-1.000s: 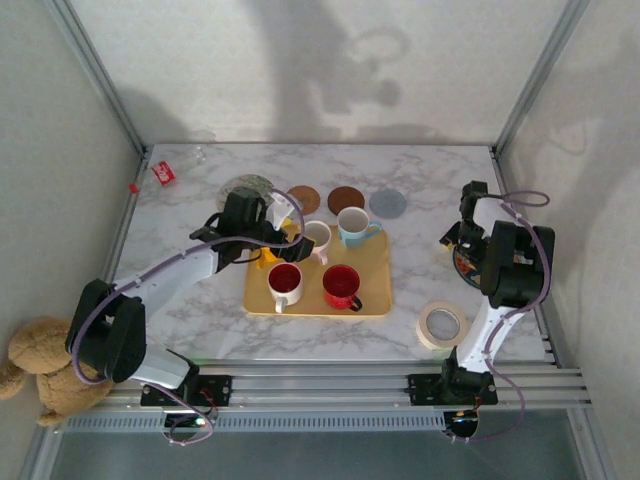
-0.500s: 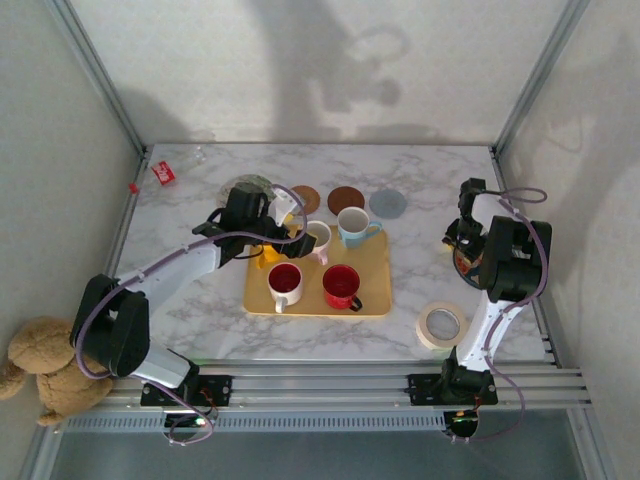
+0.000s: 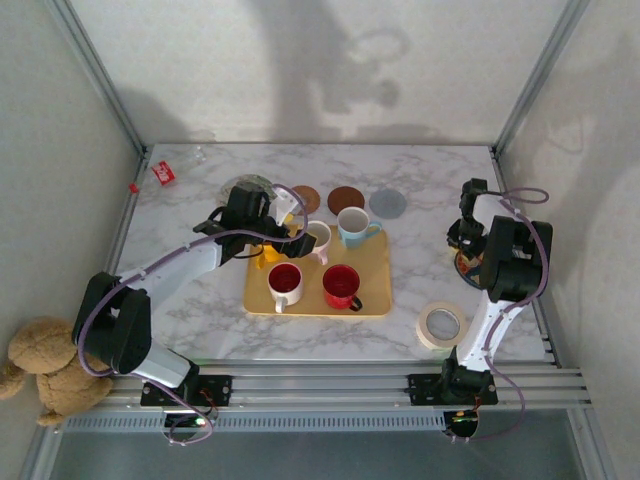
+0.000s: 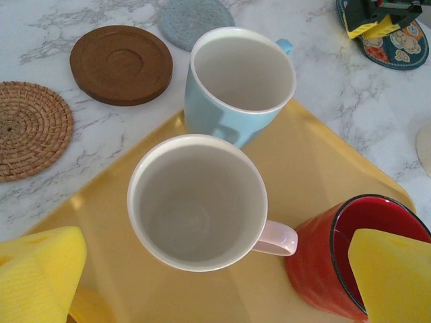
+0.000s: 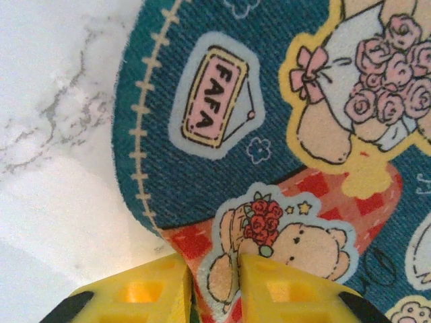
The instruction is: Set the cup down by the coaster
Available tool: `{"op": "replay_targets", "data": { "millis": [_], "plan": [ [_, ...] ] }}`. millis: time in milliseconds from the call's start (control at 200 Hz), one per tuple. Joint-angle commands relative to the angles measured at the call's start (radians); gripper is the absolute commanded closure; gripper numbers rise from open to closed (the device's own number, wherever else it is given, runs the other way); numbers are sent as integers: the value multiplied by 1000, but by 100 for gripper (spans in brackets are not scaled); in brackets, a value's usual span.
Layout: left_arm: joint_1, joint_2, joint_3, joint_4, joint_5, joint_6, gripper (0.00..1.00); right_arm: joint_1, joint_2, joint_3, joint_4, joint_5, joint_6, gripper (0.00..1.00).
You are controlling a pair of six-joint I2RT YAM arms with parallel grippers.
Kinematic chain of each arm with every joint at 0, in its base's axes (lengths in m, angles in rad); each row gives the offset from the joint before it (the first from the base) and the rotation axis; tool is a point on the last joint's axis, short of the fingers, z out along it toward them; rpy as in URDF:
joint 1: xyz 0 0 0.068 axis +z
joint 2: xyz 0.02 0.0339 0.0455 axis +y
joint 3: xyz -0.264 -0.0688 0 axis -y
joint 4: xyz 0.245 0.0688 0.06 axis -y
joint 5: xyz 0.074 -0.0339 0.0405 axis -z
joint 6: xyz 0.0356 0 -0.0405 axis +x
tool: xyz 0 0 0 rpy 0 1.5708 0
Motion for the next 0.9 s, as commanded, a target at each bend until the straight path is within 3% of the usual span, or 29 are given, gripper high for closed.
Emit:
{"op": "replay_targets", "data": {
  "millis": [0, 195, 511, 896],
  "plan": [
    [7, 6, 37, -13, 0, 20, 0, -14, -2, -27, -4, 32, -5, 81],
    [7, 6, 40, -12, 0, 17, 0, -13, -47, -24, -10, 21, -33, 100],
    [7, -6, 57, -14, -3, 14, 0, 21, -89, 65, -64, -13, -112, 100],
    [7, -39, 54, -28, -20, 14, 0, 72, 23, 276, -128, -70, -150, 100]
  ]
}}
